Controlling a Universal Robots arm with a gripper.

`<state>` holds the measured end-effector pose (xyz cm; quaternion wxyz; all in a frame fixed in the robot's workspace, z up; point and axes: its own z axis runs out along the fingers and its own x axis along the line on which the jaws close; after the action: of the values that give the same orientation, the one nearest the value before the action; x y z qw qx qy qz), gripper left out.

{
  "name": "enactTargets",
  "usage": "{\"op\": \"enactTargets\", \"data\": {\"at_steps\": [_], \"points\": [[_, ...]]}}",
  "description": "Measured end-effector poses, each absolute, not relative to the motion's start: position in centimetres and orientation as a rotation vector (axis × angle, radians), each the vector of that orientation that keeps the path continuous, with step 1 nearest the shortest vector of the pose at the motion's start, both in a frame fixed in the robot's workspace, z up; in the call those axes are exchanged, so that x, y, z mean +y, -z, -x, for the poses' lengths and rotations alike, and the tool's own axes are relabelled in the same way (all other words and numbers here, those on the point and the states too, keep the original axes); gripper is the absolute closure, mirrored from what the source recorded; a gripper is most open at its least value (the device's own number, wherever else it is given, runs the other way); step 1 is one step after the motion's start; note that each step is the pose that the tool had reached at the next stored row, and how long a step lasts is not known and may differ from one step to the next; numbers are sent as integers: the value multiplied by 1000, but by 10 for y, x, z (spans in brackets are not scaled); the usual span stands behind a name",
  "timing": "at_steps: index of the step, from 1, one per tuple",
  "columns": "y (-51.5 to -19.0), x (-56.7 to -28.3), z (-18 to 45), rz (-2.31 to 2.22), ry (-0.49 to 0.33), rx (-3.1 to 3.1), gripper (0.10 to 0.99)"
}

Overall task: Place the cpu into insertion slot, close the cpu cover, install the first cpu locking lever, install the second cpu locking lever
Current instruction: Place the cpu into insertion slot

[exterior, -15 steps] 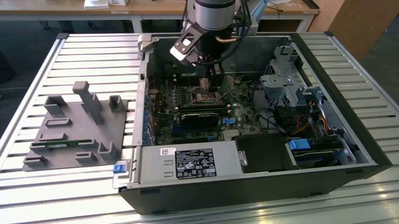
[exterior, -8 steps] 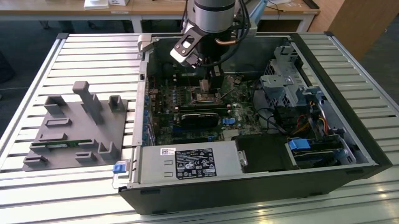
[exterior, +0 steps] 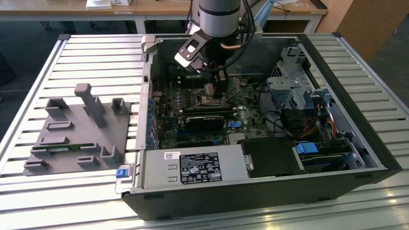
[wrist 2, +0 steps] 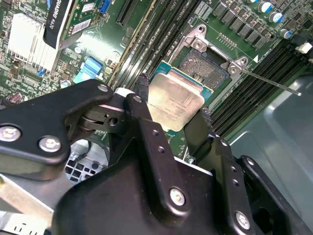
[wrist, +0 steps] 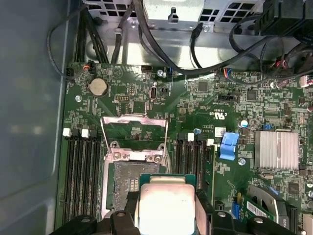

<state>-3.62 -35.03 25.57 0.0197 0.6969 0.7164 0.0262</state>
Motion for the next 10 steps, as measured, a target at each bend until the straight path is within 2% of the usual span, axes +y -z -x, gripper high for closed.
{"op": "enactTargets", "data": {"at_steps": [10], "points": [[-252,-350,36,-2162,-81,2223,545]]}}
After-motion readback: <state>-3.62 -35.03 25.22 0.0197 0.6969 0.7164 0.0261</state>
